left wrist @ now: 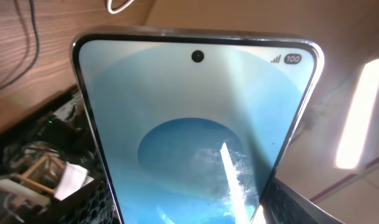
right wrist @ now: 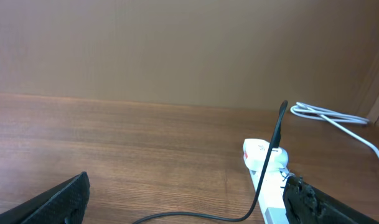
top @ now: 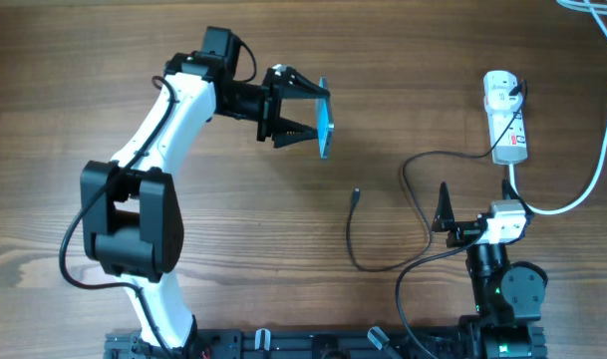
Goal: Plug charger to phone and switch on socket
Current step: 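Lift the phone with the left gripper and tilt it upright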
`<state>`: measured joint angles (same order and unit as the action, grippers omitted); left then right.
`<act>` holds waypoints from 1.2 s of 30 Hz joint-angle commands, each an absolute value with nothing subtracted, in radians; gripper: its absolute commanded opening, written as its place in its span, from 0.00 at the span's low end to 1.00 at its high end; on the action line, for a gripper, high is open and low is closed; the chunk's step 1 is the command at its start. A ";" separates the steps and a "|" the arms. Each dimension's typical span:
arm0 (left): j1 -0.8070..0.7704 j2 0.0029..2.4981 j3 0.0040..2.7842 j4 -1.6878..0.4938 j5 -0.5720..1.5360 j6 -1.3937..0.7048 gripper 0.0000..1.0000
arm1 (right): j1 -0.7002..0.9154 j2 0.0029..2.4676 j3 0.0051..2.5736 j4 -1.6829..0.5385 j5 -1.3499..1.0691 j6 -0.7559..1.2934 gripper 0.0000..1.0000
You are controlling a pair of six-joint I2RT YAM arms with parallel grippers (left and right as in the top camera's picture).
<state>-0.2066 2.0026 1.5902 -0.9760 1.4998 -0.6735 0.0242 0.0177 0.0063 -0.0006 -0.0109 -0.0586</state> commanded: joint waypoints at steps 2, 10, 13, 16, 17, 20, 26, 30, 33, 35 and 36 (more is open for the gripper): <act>-0.186 1.972 1.612 -0.976 1.577 -0.742 0.62 | 0.019 0.014 0.005 0.003 -0.023 -0.076 1.00; -0.171 1.972 1.612 -0.977 1.577 -0.798 0.68 | 0.019 0.014 0.005 0.003 -0.023 -0.076 1.00; -0.165 1.972 1.612 -0.977 1.578 -0.802 0.68 | 0.019 0.014 0.005 0.003 -0.023 -0.076 1.00; -0.153 1.972 1.612 -0.977 1.578 -0.828 0.68 | 0.019 0.014 0.005 0.003 -0.023 -0.076 1.00; -0.146 1.972 1.612 -0.977 1.578 -0.828 0.68 | 0.019 0.014 0.005 0.003 -0.023 -0.076 1.00; -0.126 1.972 1.612 -0.977 1.578 -0.828 0.68 | 0.019 0.014 0.005 0.003 -0.023 -0.077 1.00; -0.100 1.971 1.612 -0.978 1.578 -0.828 0.68 | 0.019 0.014 0.005 0.003 -0.023 -0.076 1.00; -0.100 1.971 1.612 -0.978 1.578 -0.828 0.68 | 0.019 0.014 0.005 0.003 -0.023 -0.076 1.00; -0.100 1.971 1.612 -0.978 1.578 -0.843 0.68 | 0.019 0.014 0.005 0.003 -0.023 -0.076 1.00; -0.101 1.970 1.612 -0.978 1.578 -0.846 0.68 | 0.019 0.014 0.005 0.003 -0.023 -0.076 1.00; -0.101 1.969 1.612 -0.978 1.578 -0.846 0.68 | 0.019 0.014 0.005 0.003 -0.023 -0.076 1.00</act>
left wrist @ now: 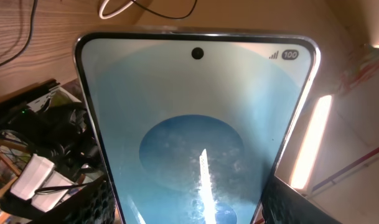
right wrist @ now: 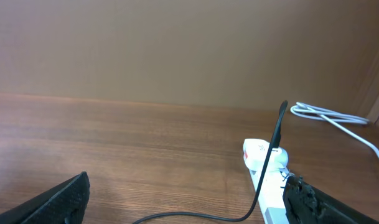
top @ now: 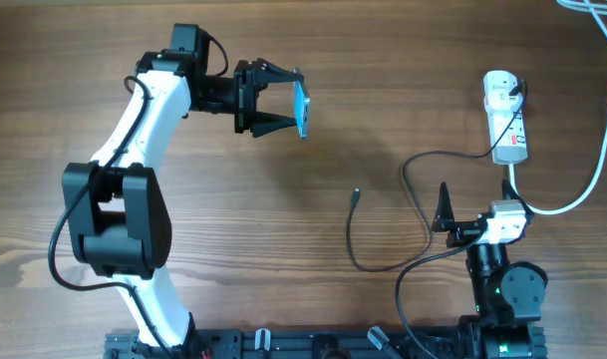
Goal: Plug charger to phone and switch on socket
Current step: 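Lift the phone with the left gripper and tilt it upright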
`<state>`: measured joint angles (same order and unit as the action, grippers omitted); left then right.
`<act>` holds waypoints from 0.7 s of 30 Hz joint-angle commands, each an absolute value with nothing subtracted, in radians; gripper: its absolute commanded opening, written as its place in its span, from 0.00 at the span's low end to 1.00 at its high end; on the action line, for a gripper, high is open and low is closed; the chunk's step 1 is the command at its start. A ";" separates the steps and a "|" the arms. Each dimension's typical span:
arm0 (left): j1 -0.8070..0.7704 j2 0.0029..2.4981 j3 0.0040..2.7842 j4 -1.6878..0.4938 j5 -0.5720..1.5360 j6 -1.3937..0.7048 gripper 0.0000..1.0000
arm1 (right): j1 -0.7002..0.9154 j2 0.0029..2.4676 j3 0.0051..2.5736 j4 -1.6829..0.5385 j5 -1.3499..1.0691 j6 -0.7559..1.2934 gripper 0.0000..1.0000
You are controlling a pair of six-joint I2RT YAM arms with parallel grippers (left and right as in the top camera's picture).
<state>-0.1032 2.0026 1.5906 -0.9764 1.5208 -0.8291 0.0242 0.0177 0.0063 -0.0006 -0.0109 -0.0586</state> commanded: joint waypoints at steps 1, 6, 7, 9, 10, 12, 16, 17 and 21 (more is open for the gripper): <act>-0.101 1.969 1.612 -0.978 1.578 -0.846 0.68 | 0.019 0.014 0.005 0.003 -0.023 -0.076 1.00; -0.101 1.965 1.612 -0.984 1.578 -0.846 0.68 | 0.019 0.014 0.005 0.003 -0.023 -0.076 1.00; -0.101 1.963 1.612 -0.985 1.578 -0.846 0.68 | 0.019 0.014 0.005 0.003 -0.023 -0.076 1.00; -0.101 1.963 1.612 -0.984 1.578 -0.846 0.68 | 0.019 0.014 0.005 0.003 -0.023 -0.076 1.00; -0.101 1.963 1.612 -0.984 1.577 -0.846 0.68 | 0.019 0.014 0.005 0.003 -0.023 -0.076 1.00; -0.101 1.963 1.612 -0.984 1.577 -0.846 0.67 | 0.019 0.014 0.005 0.003 -0.023 -0.076 1.00; -0.101 1.963 1.612 -0.984 1.577 -0.846 0.68 | 0.019 0.014 0.005 0.003 -0.023 -0.076 1.00; -0.101 1.962 1.612 -0.984 1.578 -0.846 0.68 | 0.019 0.014 0.005 0.003 -0.023 -0.076 1.00; -0.101 1.962 1.612 -0.984 1.577 -0.846 0.68 | 0.019 0.014 0.005 0.003 -0.023 -0.076 1.00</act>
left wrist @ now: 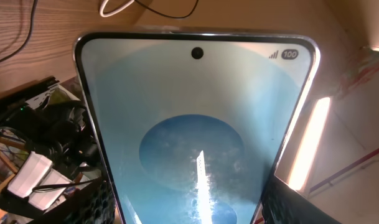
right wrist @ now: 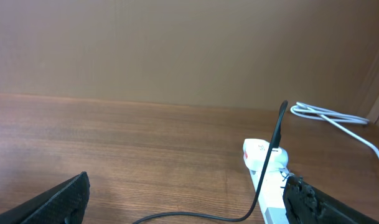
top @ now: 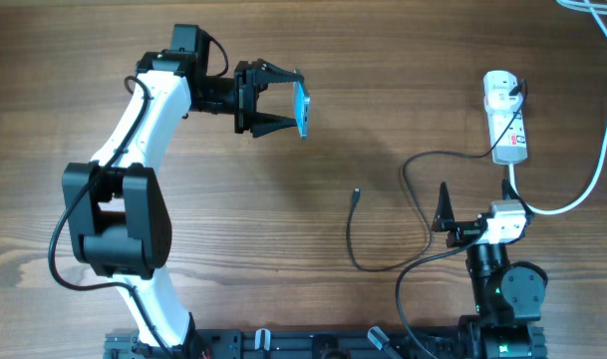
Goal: Plug charger to phone and switch on socket
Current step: 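Lift the phone with the left gripper and tilt it upright, then move the right gripper toward the phone held by the left gripper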
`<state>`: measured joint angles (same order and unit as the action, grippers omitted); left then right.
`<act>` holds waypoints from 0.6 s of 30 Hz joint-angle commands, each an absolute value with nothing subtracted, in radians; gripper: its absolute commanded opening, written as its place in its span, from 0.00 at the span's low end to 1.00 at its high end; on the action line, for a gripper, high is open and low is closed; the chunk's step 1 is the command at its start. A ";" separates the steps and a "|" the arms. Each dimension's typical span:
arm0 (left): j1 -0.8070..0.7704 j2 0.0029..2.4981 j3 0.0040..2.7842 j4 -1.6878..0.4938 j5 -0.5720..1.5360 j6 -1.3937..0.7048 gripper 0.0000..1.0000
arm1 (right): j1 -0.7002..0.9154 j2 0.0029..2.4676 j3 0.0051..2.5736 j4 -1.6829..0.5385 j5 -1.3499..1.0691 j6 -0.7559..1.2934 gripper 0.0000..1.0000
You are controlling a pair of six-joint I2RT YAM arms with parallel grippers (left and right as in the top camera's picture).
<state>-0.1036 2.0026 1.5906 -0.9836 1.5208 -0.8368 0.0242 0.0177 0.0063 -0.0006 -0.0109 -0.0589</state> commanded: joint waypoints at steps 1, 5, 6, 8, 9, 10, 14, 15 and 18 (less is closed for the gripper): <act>-0.101 1.962 1.612 -0.984 1.577 -0.846 0.68 | 0.019 0.014 0.005 0.003 -0.023 -0.076 1.00; -0.101 1.963 1.612 -0.984 1.577 -0.845 0.67 | 0.019 0.014 0.005 0.003 -0.023 -0.076 1.00; -0.101 1.962 1.612 -0.984 1.577 -0.846 0.67 | 0.019 0.014 0.005 0.003 -0.023 -0.076 1.00; -0.101 1.961 1.612 -0.984 1.577 -0.846 0.67 | 0.019 0.014 0.005 0.003 -0.023 -0.076 1.00; -0.101 1.961 1.612 -0.984 1.577 -0.846 0.67 | 0.019 0.014 0.005 0.003 -0.023 -0.076 1.00; -0.101 1.961 1.612 -0.985 1.577 -0.846 0.67 | 0.019 0.014 0.005 0.003 -0.030 -0.068 1.00; -0.101 1.961 1.612 -0.985 1.577 -0.846 0.67 | 0.019 0.014 0.005 0.039 -0.323 0.202 1.00; -0.101 1.961 1.612 -0.984 1.577 -0.846 0.67 | 0.019 0.014 0.005 0.057 -0.409 0.310 1.00; -0.101 1.961 1.612 -0.984 1.577 -0.846 0.67 | 0.019 0.014 0.005 0.055 -0.500 0.637 1.00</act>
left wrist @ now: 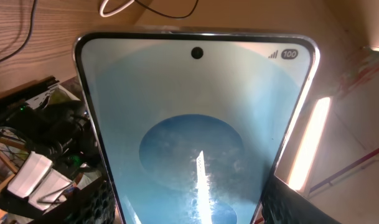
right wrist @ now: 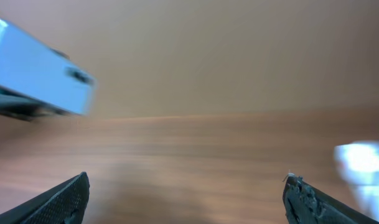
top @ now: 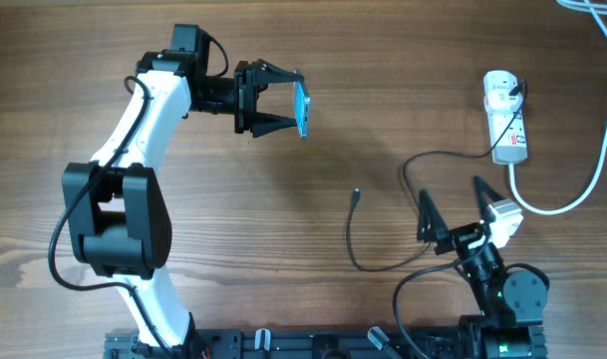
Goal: Plug charger to phone and switch on socket
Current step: 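Move the right gripper toward the phone held by the left gripper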
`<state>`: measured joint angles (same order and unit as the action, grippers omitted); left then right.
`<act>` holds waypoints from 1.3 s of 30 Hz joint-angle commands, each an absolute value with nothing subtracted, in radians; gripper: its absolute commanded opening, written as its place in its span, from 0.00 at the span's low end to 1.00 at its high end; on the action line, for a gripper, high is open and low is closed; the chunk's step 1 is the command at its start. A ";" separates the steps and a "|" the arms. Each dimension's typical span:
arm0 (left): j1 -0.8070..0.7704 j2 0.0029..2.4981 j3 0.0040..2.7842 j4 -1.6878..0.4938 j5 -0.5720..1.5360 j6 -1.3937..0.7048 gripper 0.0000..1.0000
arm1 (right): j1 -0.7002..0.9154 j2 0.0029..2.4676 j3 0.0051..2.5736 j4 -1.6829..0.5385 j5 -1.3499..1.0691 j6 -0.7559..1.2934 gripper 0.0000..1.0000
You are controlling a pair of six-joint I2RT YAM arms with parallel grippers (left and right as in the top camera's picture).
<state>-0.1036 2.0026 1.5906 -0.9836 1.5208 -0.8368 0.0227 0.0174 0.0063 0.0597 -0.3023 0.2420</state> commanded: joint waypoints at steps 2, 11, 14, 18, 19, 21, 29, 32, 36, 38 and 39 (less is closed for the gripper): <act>-0.101 1.961 1.612 -0.984 1.577 -0.846 0.67 | 0.019 0.014 0.006 0.102 -0.532 0.764 1.00; -0.101 1.961 1.612 -0.984 1.577 -0.846 0.67 | 0.019 0.083 0.252 0.263 -0.619 0.578 1.00; -0.101 1.961 1.612 -0.984 1.577 -0.846 0.67 | 0.019 0.226 0.488 -0.070 -0.630 0.378 1.00; -0.101 1.961 1.612 -0.984 1.577 -0.846 0.67 | 0.019 0.432 0.728 -0.394 -0.657 0.226 1.00; -0.101 1.961 1.612 -0.984 1.577 -0.846 0.67 | 0.019 0.481 0.770 -0.416 -0.691 0.266 1.00; -0.101 1.961 1.612 -0.984 1.577 -0.846 0.67 | 0.019 0.532 0.796 -0.411 -0.786 0.394 1.00; -0.101 1.961 1.612 -0.984 1.577 -0.846 0.67 | 0.031 0.713 0.869 -0.190 -1.073 0.505 0.97; -0.101 1.961 1.612 -0.984 1.577 -0.846 0.67 | 0.068 0.770 0.986 -0.364 -0.947 0.464 0.97; -0.101 1.961 1.612 -0.984 1.577 -0.846 0.67 | 0.181 0.892 1.219 -0.688 -0.690 0.317 0.99; -0.101 1.961 1.612 -0.984 1.577 -0.846 0.67 | 0.271 0.968 1.343 -0.833 -0.500 0.278 0.99; -0.101 1.961 1.612 -0.984 1.577 -0.846 0.67 | 0.335 1.021 1.415 -0.905 -0.387 0.269 0.99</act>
